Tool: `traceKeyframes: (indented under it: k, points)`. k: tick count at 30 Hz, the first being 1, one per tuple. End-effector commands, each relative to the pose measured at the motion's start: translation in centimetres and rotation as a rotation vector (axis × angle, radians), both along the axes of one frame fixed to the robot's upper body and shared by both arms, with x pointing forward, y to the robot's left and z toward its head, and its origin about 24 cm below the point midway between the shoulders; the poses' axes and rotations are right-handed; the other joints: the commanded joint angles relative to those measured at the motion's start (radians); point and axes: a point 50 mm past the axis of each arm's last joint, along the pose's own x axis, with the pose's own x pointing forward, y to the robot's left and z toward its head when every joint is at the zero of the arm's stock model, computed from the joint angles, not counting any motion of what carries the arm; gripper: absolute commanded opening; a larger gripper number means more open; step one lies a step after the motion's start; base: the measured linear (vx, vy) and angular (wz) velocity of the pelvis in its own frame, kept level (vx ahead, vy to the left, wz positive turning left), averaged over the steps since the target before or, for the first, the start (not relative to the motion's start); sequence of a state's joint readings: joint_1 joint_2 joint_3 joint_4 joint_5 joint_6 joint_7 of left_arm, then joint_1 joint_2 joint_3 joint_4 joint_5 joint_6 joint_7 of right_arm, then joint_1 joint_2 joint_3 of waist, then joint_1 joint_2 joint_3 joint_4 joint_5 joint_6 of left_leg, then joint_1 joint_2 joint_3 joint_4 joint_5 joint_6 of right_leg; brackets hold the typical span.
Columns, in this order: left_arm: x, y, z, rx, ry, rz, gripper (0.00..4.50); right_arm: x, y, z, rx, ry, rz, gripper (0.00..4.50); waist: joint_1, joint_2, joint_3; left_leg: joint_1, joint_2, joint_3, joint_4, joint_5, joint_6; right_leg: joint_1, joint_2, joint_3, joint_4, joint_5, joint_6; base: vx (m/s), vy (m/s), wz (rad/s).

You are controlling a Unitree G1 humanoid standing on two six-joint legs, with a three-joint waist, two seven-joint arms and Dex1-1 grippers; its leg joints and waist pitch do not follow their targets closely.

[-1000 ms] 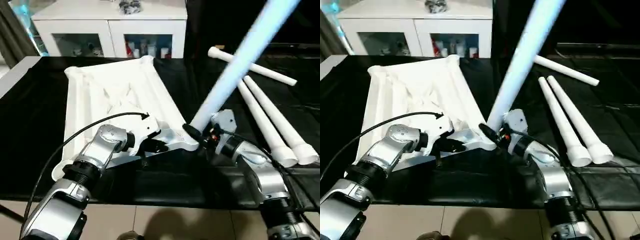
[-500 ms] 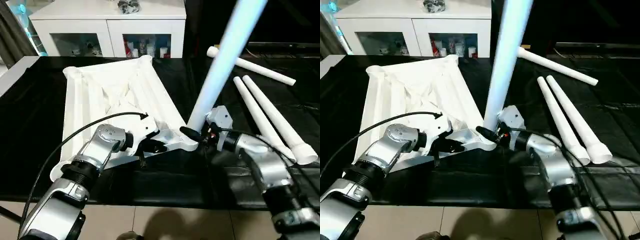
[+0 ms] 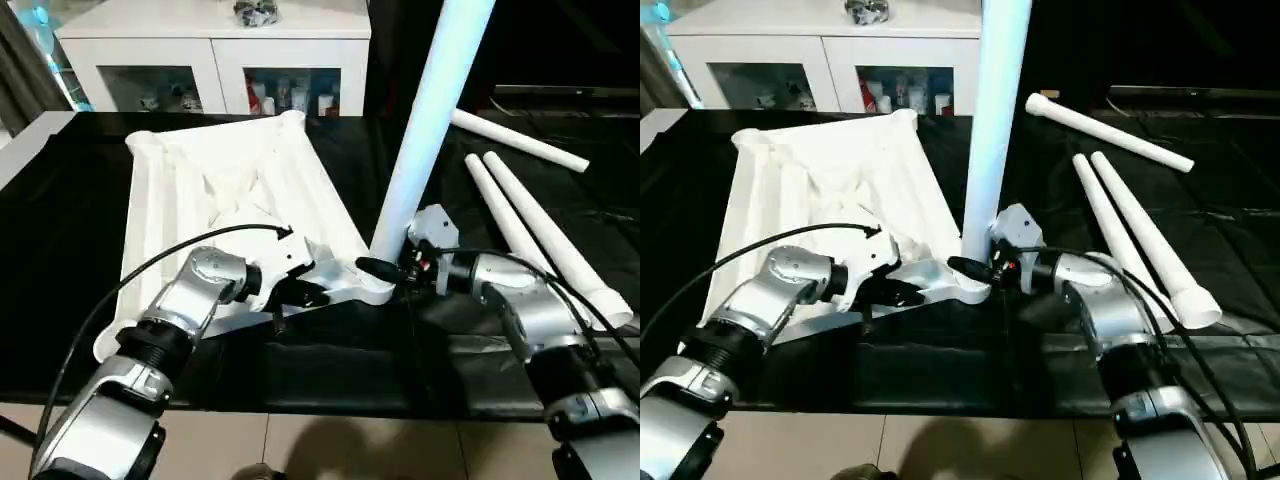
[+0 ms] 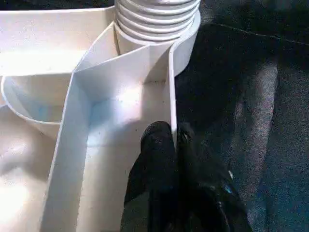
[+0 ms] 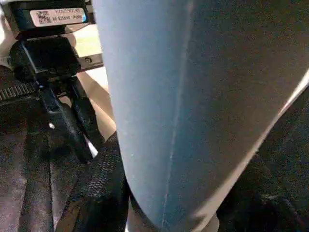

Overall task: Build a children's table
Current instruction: Insert table leg to table base

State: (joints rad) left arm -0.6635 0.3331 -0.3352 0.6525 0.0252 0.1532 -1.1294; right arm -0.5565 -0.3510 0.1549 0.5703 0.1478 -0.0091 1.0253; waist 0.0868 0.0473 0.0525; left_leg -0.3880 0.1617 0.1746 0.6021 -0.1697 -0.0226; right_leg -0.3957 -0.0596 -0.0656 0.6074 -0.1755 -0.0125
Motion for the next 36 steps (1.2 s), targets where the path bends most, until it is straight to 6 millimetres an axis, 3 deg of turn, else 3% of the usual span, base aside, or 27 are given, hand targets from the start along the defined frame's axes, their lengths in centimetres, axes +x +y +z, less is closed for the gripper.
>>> traceKeyframes:
  k: [1, 6, 22, 25, 26, 27, 30, 31, 33, 36]
  points:
    - [0.0, -1.0, 1.3, 0.015, -0.041, -0.109, 0.0, -1.3, -0.1, -2.8, -0.073, 0.138, 0.067, 1.93, -0.004, -0.006, -0.061, 0.024, 0.072, -0.029, -0.079, -0.316, 0.026, 0.037, -0.098, 0.053, -0.091, -0.348, -0.212, 0.0, 0.0, 0.0]
    - [0.0, -0.7, 1.3, 0.033, -0.038, -0.126, 0.0, -1.7, 0.0, -3.0, -0.124, 0.147, 0.158, 1.93, 0.005, -0.002, -0.062, 0.023, 0.075, -0.029, -0.08, -0.311, 0.031, 0.037, -0.098, 0.053, -0.087, -0.324, -0.222, 0.0, 0.0, 0.0]
    - [0.6, -0.5, 1.5, 0.03, -0.039, -0.077, 0.0, -1.3, 0.7, -3.1, -0.067, 0.143, 0.113, 1.93, 0.0, 0.002, -0.058, 0.026, 0.075, -0.032, -0.084, -0.358, 0.014, 0.034, -0.099, 0.053, -0.093, -0.374, -0.22, 0.0, 0.0, 0.0]
    - [1.8, -0.5, 2.1, -0.047, -0.071, 0.099, 0.0, -0.4, 0.6, -3.7, -0.047, 0.12, -0.106, 1.93, -0.007, 0.0, -0.055, 0.031, 0.074, -0.035, -0.086, -0.385, -0.008, 0.029, -0.101, 0.053, -0.095, -0.416, -0.216, 0.0, 0.0, 0.0]
    - [2.4, -0.6, 2.4, -0.073, -0.089, 0.196, 0.0, 0.0, 0.8, -4.0, -0.037, 0.123, -0.204, 1.93, -0.01, -0.003, -0.053, 0.033, 0.069, -0.036, -0.086, -0.409, -0.019, 0.026, -0.101, 0.051, -0.101, -0.463, -0.198, 0.0, 0.0, 0.0]
    - [2.5, -0.7, 2.4, -0.076, -0.09, 0.208, 0.0, 0.0, 0.9, -4.0, -0.035, 0.124, -0.214, 1.93, -0.013, -0.004, -0.053, 0.031, 0.069, -0.038, -0.088, -0.407, -0.022, 0.03, -0.102, 0.051, -0.101, -0.474, -0.191, 0.0, 0.0, 0.0]
    - [3.4, -2.0, 3.1, -0.139, -0.084, 0.372, 0.0, 0.9, 2.1, -4.2, -0.008, 0.151, -0.409, 1.93, -0.016, -0.005, -0.054, 0.033, 0.069, -0.039, -0.088, -0.408, -0.023, 0.025, -0.102, 0.051, -0.105, -0.498, -0.174, 0.0, 0.0, 0.0]
    - [4.0, -3.9, 3.9, -0.198, -0.079, 0.455, 0.0, 2.0, 3.7, -4.1, 0.012, 0.173, -0.565, 1.93, -0.023, -0.002, -0.054, 0.029, 0.069, -0.039, -0.088, -0.395, -0.028, 0.024, -0.1, 0.053, -0.102, -0.475, -0.18, 0.0, 0.0, 0.0]
    - [4.3, -6.1, 4.7, -0.244, -0.085, 0.514, 0.0, 2.9, 5.7, -3.7, 0.002, 0.168, -0.642, 1.93, -0.041, -0.004, -0.06, 0.023, 0.06, -0.04, -0.083, -0.37, -0.034, 0.028, -0.098, 0.047, -0.099, -0.45, -0.186, 0.0, 0.0, 0.0]
    - [4.4, -6.7, 4.9, -0.253, -0.091, 0.527, 0.0, 3.1, 6.3, -3.5, -0.004, 0.163, -0.655, 1.93, -0.041, -0.005, -0.062, 0.015, 0.058, -0.034, -0.078, -0.321, 0.001, 0.033, -0.1, 0.051, -0.1, -0.362, -0.198, 0.0, 0.0, 0.0]
